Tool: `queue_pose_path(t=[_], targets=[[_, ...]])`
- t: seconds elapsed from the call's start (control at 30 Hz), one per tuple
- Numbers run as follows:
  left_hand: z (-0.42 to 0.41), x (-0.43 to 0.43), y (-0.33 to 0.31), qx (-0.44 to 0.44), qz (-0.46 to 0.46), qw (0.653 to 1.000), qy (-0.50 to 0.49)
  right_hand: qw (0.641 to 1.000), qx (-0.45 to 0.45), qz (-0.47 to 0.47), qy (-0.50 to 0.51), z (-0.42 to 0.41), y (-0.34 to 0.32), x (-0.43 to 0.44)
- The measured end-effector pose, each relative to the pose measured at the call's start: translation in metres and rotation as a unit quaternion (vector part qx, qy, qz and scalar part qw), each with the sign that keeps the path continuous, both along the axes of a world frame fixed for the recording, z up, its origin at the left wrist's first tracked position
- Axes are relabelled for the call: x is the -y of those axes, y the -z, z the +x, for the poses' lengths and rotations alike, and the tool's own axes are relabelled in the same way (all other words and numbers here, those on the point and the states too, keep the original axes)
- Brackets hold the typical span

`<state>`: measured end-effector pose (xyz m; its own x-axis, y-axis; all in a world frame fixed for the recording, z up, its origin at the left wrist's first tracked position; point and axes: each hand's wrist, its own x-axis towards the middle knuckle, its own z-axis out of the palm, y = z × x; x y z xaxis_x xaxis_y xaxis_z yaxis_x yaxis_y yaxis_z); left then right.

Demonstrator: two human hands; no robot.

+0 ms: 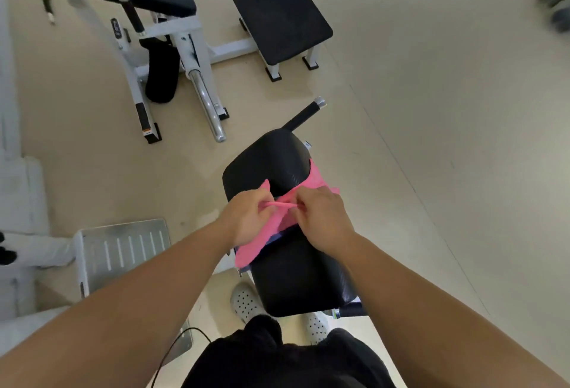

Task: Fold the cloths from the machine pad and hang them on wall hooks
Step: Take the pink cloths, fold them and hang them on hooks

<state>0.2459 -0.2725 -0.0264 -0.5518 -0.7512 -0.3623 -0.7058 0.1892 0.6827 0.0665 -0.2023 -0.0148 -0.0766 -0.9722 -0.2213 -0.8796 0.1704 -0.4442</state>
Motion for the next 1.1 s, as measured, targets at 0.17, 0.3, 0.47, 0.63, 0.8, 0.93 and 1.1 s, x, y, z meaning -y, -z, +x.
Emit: queue_pose_path(t=[0.17, 0.3, 0.47, 0.63, 0.8, 0.93, 1.1], targets=[[0.016, -0.023, -0.071, -0.014, -0.006, 0.995, -0.098, 0.998, -0.006, -0.016, -0.061, -0.009, -0.031, -0.013], [0.028, -0.051, -0.119, -0.071, -0.065, 0.969, -0.228, 0.993, 0.026, -0.047, -0.107, -0.025, -0.059, -0.02], [0.043, -0.093, -0.159, -0.062, -0.163, 0.908, -0.38, 0.984, 0.091, -0.062, -0.141, -0.045, -0.086, -0.029], [0.076, -0.124, -0.179, -0.008, -0.256, 0.816, -0.517, 0.969, 0.158, -0.057, -0.181, -0.052, -0.103, -0.037], [0.134, -0.164, -0.184, -0.01, -0.27, 0.753, -0.599, 0.959, 0.199, -0.053, -0.196, -0.038, -0.116, -0.042], [0.166, -0.21, -0.187, 0.003, -0.215, 0.744, -0.632, 0.94, 0.264, -0.027, -0.216, -0.017, -0.136, -0.046], [0.201, -0.266, -0.176, 0.077, -0.135, 0.795, -0.586, 0.93, 0.298, -0.006, -0.216, 0.032, -0.157, -0.048]])
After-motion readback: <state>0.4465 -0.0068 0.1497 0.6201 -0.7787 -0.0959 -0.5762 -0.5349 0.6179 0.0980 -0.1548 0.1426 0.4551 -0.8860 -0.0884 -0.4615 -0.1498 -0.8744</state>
